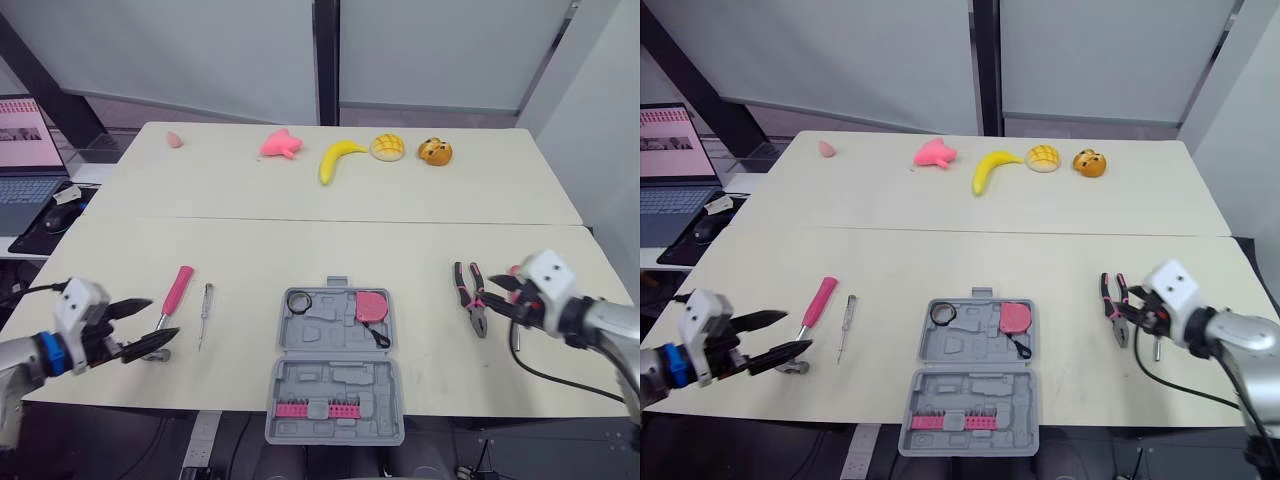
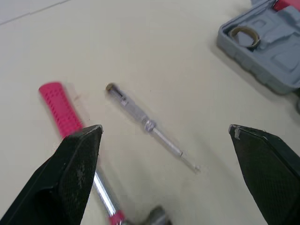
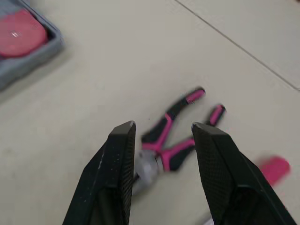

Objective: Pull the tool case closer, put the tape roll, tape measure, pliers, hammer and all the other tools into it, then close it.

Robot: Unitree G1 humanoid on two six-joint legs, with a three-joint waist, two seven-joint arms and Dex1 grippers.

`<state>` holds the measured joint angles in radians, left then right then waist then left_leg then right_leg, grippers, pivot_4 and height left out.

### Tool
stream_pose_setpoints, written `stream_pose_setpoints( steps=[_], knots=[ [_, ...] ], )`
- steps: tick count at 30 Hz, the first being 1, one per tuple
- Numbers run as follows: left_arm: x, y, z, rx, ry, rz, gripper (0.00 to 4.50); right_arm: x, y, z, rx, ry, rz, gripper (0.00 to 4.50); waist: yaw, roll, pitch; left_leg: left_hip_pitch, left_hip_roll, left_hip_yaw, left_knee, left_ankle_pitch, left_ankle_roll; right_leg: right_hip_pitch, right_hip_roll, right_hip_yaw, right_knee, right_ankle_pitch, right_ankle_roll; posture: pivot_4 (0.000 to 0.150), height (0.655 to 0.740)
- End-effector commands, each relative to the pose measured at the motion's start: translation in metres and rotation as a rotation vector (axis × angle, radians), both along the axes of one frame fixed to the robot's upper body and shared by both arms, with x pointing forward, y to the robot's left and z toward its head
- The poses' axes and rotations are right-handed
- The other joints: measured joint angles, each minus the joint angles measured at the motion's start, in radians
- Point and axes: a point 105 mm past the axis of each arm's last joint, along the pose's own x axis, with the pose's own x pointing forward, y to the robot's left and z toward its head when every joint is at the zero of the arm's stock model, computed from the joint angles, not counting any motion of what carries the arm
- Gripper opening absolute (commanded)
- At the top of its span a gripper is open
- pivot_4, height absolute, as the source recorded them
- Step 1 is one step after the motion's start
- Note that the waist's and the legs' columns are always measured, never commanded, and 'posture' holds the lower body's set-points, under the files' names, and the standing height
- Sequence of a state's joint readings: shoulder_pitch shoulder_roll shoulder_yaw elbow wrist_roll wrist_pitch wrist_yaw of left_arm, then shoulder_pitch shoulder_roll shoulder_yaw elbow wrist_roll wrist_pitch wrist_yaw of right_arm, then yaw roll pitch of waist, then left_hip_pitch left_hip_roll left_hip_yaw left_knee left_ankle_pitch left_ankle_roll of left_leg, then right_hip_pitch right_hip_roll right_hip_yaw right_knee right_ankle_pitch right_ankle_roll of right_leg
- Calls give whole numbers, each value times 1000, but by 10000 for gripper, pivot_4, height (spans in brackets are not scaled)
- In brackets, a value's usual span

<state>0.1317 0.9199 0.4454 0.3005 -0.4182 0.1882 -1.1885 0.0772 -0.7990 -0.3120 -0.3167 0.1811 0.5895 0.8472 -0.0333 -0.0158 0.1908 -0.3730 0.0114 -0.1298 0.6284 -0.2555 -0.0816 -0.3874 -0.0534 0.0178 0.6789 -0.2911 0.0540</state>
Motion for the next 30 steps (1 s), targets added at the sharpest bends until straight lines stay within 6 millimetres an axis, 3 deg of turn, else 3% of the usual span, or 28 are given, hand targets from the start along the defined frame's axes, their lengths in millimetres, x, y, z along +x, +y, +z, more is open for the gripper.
stream_pose_setpoints(
  steps=[1,3,7,17,23,30],
  knots=[
    [-11,15,2,35,13,45,45000,-16,-8,7,-36,24,0,27245,0,0,0,0,0,0,0,0,0,0,0,0,0,-1,1,1500,7369],
    [-19,24,-3,41,36,83,45000,-26,-12,3,-42,71,-9,31021,0,-1,0,1,0,0,0,0,0,1,0,0,0,-3,4,1500,7369],
    [-27,35,-8,51,59,125,45000,-37,-22,-5,-63,121,-36,43682,0,-1,-1,5,1,1,0,0,0,4,0,0,0,-3,5,1500,7369],
    [-34,41,-8,72,65,142,45000,-40,-21,-13,-48,147,-40,44388,1,-2,-1,6,1,1,0,0,0,5,0,1,0,-3,4,1500,7369],
    [-18,4,12,65,-9,-40,45000,-38,-22,-16,-54,83,-40,44388,4,-3,-2,6,1,1,0,0,0,6,0,1,0,-3,4,1500,7369],
    [1,-78,41,0,-168,-384,45000,-33,-6,-12,-19,-54,-15,44388,5,-3,-2,6,1,2,0,0,0,6,0,1,-1,-3,5,1500,7369]
  ],
)
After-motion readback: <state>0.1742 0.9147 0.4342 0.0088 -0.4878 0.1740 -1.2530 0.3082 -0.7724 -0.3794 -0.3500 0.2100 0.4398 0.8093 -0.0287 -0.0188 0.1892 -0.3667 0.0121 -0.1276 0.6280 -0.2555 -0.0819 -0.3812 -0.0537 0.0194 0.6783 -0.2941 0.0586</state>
